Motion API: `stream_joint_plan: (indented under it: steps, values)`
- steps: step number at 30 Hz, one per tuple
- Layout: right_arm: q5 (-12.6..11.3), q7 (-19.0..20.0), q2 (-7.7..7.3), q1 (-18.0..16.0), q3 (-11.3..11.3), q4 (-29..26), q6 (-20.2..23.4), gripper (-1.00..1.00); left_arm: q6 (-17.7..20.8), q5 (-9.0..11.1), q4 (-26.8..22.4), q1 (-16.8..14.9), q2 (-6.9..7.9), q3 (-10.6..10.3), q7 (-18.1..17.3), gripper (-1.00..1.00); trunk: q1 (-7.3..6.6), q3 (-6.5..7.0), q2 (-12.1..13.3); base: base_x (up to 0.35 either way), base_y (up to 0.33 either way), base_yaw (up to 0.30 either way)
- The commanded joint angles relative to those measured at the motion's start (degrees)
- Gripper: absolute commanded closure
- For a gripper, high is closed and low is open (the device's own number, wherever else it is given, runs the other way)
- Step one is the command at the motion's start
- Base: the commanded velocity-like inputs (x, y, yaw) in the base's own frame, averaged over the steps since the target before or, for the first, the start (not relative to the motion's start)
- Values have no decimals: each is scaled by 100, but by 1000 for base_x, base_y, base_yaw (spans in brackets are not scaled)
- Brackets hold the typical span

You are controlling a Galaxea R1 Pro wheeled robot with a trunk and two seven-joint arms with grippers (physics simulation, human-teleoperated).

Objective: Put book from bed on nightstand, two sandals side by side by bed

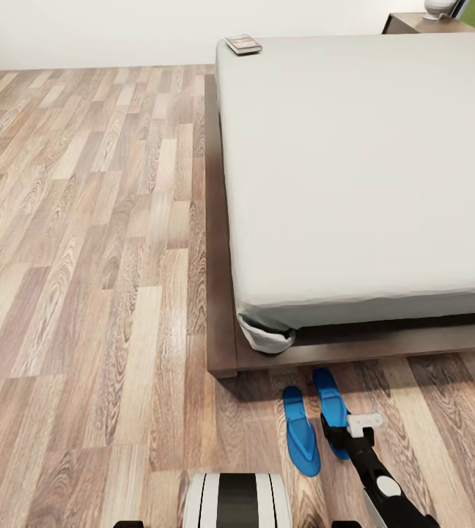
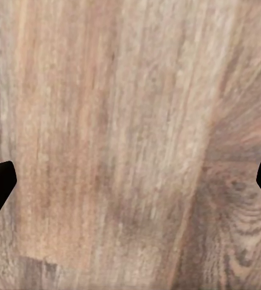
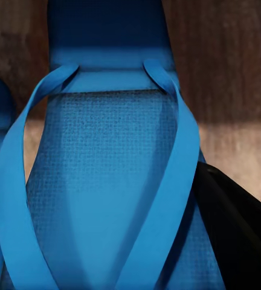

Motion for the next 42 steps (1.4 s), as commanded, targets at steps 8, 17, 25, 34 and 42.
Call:
stream_joint_plan:
  steps: [8,17,25,34,42]
  values:
    - [56,25,10,-120,-38,143,8,100,-25,34,5,-3,1,-48,-16,-100,2,-25,-2,0,0,0]
    - [53,20,32,-219,-38,277,18,100,-25,34,5,-3,1,-48,-13,-100,7,-69,-5,0,0,0]
    - [52,-5,50,-258,-38,287,30,100,-25,34,5,-3,1,-48,-2,-100,7,-69,-5,0,0,0]
    - [56,-26,53,-289,-44,317,33,100,-25,34,5,-3,1,-48,1,-100,15,-136,-9,0,0,0]
    - [58,-28,45,-301,-44,336,39,100,-25,34,5,-3,1,-48,1,-100,17,-158,-11,0,0,0]
